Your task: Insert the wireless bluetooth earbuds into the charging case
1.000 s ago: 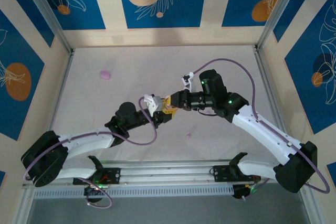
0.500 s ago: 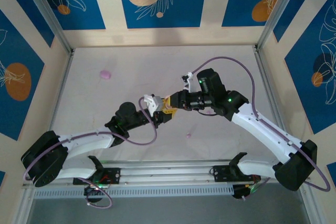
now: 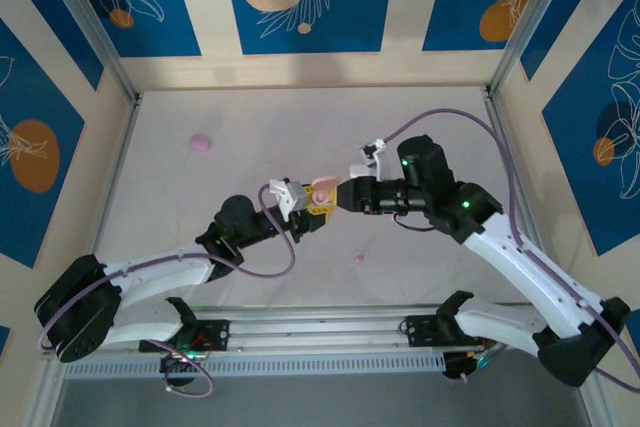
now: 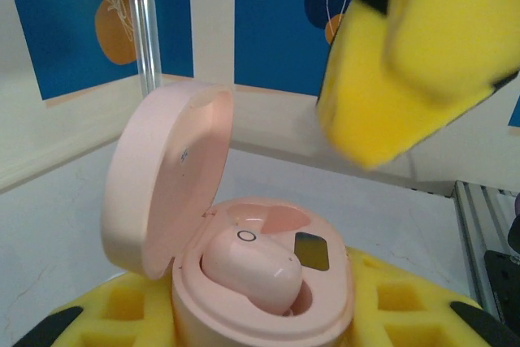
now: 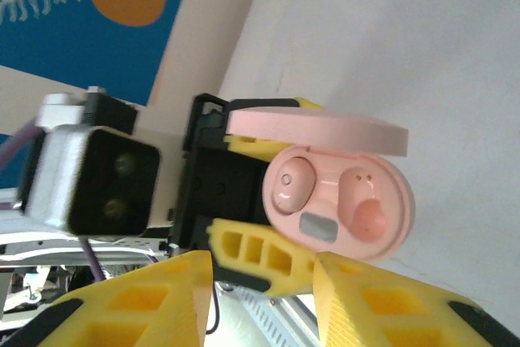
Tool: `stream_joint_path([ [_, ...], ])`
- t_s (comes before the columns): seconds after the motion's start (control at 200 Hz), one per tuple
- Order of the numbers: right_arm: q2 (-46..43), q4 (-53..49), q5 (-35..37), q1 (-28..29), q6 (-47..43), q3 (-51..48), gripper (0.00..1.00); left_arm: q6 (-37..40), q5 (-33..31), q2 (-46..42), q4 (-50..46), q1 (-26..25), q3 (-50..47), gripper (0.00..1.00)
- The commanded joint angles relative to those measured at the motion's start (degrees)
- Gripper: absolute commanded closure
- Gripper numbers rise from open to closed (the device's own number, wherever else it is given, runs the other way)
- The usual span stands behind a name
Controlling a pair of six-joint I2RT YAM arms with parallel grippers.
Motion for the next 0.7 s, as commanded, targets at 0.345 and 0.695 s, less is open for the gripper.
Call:
stream_joint_path([
  [0.345, -3.4, -9.4, 7.6, -24.8, -1.9, -8.7, 0.58, 1.9, -1.6, -6.7, -1.5, -0.7, -2.0, 0.68],
  [0.695, 24.5, -6.8, 1.7, -36.6, -13.7, -4.4, 0.58, 2.8, -2.8, -10.2, -4.2, -0.7, -2.8, 0.68],
])
